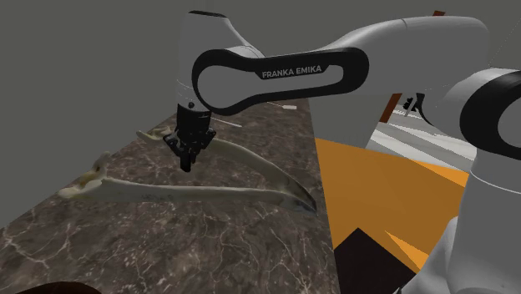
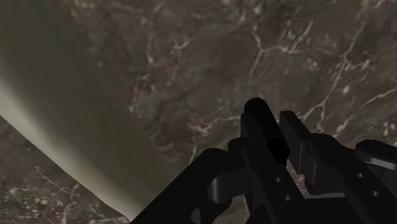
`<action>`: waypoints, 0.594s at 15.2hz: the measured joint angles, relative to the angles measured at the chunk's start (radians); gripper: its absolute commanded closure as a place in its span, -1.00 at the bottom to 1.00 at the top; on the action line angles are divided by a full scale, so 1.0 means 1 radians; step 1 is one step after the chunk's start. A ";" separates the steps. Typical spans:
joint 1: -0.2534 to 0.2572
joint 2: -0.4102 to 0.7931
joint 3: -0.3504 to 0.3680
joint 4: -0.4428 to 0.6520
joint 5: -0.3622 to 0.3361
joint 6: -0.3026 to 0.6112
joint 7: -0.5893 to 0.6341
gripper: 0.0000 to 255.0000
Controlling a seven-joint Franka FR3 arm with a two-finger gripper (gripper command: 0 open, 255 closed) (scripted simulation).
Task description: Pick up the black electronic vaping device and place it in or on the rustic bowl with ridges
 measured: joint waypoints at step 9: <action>0.003 -0.006 0.003 0.057 0.004 -0.062 -0.004 1.00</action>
